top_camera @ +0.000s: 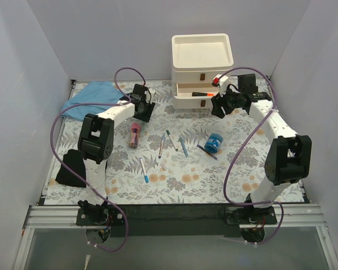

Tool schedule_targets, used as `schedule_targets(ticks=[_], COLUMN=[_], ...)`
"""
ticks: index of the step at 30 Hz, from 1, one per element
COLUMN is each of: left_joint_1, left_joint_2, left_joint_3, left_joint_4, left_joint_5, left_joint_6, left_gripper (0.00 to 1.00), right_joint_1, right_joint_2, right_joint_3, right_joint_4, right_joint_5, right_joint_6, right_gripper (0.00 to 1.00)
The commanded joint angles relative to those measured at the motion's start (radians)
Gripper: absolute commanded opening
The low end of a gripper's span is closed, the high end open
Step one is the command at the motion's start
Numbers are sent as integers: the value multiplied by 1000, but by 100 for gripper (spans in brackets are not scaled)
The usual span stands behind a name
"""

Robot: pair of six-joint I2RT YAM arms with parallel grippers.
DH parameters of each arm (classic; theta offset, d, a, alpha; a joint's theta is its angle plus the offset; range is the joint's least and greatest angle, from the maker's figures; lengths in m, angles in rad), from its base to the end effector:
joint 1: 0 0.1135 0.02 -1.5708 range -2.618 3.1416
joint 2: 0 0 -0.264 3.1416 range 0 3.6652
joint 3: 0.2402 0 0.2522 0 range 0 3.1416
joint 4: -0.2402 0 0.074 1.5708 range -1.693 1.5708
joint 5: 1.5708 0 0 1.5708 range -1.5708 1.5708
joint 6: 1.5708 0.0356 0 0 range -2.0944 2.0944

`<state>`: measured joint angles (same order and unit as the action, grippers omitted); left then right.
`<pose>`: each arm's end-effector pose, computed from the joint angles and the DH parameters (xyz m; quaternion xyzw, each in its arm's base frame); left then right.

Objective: Sort the stationery into containers
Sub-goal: Pick up the pen from the center of the board.

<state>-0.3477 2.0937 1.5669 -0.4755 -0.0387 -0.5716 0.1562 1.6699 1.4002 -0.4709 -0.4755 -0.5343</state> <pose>0.4261 -0.1530 0.1786 -0.1126 0.9531 -0.1077 0.2595 0.3691 0.0746 0.2975 -0.3903 0.8047 0.1380 0.4255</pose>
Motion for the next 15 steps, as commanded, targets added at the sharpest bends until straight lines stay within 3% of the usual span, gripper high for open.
schedule_targets(ticks=[1,6,9,15], left_joint_1=[3,3,6,4], left_joint_2=[23,54,57,9], left_joint_3=[54,97,125,267], left_joint_4=[11,-23,-38,-142], left_joint_5=[-10,2,17,172], left_joint_6=[18,22,35,32], left_gripper=[39,24,0,0], right_joint_1=[-15,-23,-24,-27], right_joint_2=[5,1,2,17], right_joint_3=[31,22,23,51], right_joint_4=[14,15,15,15], right_joint_5=[-25,-14,-11,5], right_joint_6=[3,7,8,4], right_gripper=[66,66,66,66])
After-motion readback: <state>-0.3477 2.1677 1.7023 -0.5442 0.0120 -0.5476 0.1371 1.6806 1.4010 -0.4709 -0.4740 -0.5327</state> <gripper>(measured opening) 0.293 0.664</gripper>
